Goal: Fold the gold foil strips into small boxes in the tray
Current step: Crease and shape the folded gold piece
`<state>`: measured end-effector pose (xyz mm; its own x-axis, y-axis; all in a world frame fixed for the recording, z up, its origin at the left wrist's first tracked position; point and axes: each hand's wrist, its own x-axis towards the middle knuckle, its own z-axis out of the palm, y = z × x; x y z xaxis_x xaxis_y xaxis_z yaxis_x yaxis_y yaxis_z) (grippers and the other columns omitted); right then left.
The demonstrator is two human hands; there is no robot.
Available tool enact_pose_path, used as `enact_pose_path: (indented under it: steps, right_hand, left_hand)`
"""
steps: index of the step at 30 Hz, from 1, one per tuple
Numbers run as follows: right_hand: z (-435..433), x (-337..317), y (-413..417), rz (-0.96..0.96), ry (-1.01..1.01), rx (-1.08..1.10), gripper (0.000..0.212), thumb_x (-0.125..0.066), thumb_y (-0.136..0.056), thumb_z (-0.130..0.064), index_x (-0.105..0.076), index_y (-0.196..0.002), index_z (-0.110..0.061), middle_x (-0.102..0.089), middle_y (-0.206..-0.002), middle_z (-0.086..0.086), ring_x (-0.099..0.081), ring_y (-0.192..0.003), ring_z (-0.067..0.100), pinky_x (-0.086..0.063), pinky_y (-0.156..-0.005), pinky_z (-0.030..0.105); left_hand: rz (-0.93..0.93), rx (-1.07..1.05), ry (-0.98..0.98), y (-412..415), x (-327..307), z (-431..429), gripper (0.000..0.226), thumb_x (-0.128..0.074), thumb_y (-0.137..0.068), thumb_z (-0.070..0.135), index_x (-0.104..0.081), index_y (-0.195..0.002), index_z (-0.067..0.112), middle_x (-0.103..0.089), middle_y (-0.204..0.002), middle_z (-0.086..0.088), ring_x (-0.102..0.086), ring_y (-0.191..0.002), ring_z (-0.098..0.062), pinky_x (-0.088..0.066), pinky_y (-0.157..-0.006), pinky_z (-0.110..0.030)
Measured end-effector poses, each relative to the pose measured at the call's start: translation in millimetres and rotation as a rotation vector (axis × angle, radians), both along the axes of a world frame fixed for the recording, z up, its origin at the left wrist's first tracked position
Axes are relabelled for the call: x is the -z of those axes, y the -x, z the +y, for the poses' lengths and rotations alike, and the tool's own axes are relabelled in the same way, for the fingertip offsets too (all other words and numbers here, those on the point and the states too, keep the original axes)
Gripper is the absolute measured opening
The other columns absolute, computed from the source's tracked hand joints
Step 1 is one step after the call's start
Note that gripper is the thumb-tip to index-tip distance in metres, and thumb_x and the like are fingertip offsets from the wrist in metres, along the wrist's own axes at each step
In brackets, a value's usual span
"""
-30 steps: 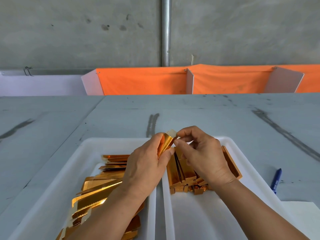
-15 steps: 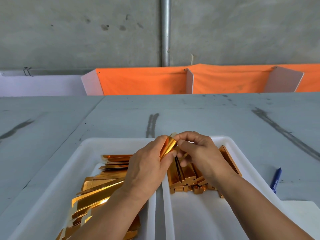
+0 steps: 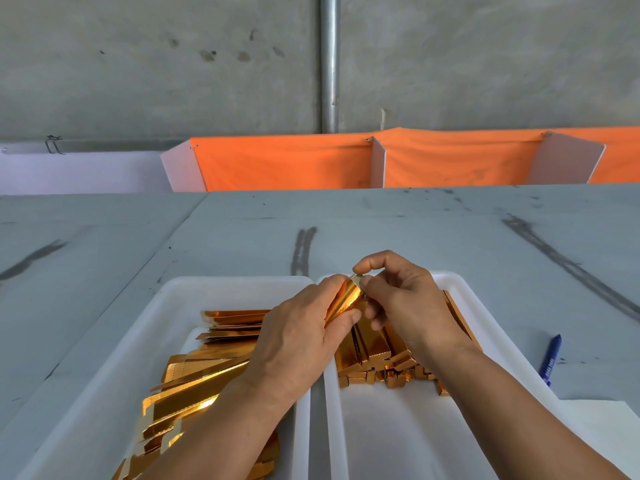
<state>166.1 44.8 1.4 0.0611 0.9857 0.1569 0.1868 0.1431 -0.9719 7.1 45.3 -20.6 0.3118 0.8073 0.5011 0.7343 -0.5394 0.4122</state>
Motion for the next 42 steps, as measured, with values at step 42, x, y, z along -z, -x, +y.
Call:
enact_pose_path:
  steps: [42]
  right_hand:
    - [1.0,0.5,-2.3,-0.015,0.030,-0.043,0.021,-0.053,-0.099,-0.009,-0.067,-0.100,-0.026,-0.065,-0.060,0.001,-0.061,-0.053,0.013,-0.052,-0.059,0.022]
  left_hand:
    - [0.095,-0.018,-0.014,-2.0,-0.3,1.3,0.067,-0.018,-0.080,0.071,-0.046,-0.125,0.029,-0.048,-0.088,0.017,-0.052,-0.078,-0.006,-0.037,-0.063,-0.014]
